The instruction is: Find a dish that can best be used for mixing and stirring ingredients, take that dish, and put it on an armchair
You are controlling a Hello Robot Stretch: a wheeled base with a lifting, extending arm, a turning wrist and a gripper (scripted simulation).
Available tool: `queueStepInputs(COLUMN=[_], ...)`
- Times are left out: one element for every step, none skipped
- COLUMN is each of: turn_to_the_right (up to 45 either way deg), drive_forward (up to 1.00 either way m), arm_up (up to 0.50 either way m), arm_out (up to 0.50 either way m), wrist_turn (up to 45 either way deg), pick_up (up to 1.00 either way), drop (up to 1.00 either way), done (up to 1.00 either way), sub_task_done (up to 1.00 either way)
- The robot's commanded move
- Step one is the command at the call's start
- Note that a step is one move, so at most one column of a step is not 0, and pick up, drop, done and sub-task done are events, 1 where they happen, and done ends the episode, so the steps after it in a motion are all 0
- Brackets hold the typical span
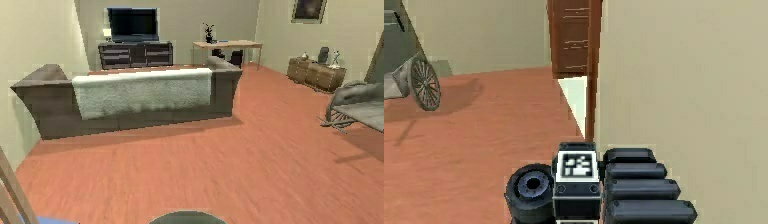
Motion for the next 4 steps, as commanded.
queueStepInputs(turn_to_the_right=[18.0, -45.0, -6.0, 0.0], drive_forward=[0.00, 0.00, 0.00, 0.85], arm_up=[0.00, 0.00, 0.00, 0.00], arm_out=[0.00, 0.00, 0.00, 0.00], wrist_turn=[0.0, 0.0, 0.0, 0.0], pick_up=[0.00, 0.00, 0.00, 0.00], drop=[0.00, 0.00, 0.00, 0.00], done=[0.00, 0.00, 0.00, 0.00], sub_task_done=[0.00, 0.00, 0.00, 0.00])
